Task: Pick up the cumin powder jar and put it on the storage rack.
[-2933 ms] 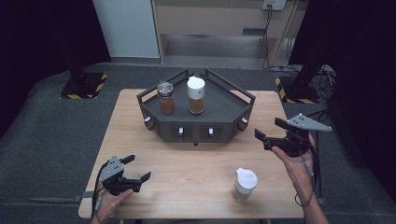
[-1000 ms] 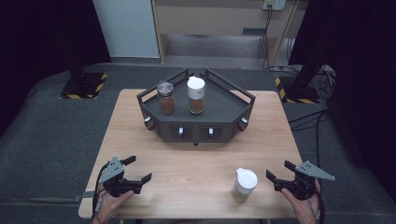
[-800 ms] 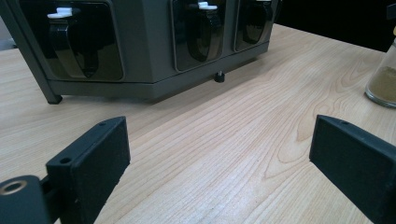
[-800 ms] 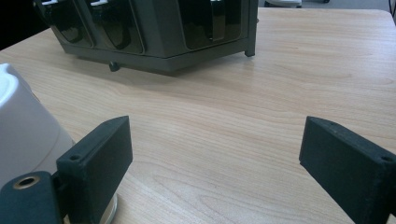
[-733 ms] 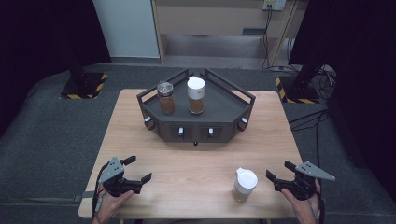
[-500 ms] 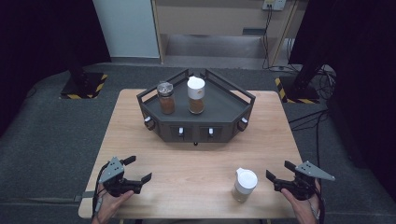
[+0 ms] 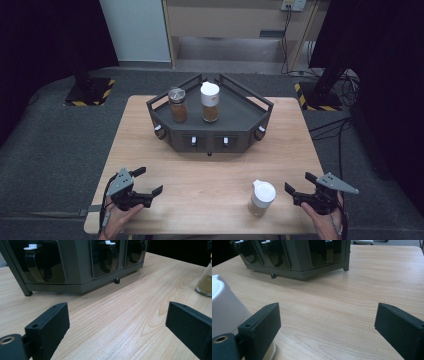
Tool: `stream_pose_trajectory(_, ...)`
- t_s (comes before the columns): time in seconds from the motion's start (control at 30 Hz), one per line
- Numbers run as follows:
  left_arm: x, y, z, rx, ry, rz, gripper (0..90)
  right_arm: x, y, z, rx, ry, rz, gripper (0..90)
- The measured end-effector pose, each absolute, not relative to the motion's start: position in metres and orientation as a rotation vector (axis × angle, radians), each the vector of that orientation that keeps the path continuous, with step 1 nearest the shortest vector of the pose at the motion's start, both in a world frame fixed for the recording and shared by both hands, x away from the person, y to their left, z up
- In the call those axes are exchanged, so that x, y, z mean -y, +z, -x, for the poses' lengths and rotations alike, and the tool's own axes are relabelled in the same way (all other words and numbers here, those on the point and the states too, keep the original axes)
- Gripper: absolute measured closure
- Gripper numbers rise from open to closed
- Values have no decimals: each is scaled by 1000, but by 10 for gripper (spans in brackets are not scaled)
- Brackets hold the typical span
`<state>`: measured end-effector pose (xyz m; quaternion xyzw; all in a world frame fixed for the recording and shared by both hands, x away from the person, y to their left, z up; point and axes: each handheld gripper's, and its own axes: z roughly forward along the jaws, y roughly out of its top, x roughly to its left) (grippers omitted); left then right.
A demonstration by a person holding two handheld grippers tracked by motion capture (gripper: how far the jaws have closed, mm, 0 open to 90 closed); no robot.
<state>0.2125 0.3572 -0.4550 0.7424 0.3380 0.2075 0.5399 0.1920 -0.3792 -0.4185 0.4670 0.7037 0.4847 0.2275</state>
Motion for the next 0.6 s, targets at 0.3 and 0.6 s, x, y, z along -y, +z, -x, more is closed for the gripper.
stream_pose_trajectory(0.3,-357,-455,-212,-806,493,-1768,40,379,-419,-191,-1911,1347,-1307,35)
stream_pose_trajectory(0.6,-357,-454,-211,-814,496,-1767,40,380,-417,-188,-1879,1349,-1309,30)
